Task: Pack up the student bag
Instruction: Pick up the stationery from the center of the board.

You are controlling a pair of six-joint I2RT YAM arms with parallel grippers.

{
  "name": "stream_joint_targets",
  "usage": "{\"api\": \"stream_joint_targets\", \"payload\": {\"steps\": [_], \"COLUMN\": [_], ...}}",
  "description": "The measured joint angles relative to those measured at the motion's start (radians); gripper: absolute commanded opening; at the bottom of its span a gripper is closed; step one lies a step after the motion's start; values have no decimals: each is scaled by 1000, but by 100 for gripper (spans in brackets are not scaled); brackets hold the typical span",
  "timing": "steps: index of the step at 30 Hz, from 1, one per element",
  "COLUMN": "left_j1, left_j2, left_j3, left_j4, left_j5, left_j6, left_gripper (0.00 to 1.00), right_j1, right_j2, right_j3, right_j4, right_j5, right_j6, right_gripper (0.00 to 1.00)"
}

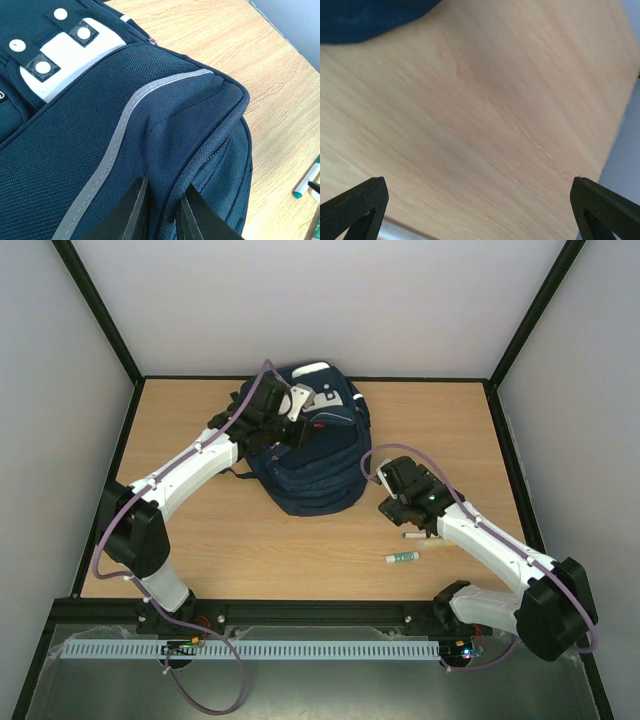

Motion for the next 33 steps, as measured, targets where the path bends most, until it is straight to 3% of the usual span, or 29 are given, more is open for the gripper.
{"api": "stream_joint_targets", "payload": {"steps": [5, 13, 20, 33], "left_j1": [0, 0, 0, -7], "left_j2": [0, 0, 0, 0], "left_j3": [0, 0, 0, 0], "left_j4": [-2, -2, -2, -3], "left_j5": [0, 0, 0, 0], "left_j6": [1, 2, 2, 2], "left_gripper": [15, 15, 15, 15], "right_j1": [-20, -21, -36, -358], "right_j2": [-60, -29, 58, 78], "right_j3": [-51, -31, -26, -26], "right_j4": [-30, -190, -308, -306], "right_j5": [-130, -351, -398, -373], "right_j6": [-92, -180, -219, -435], "right_gripper": [100, 67, 57, 43]}}
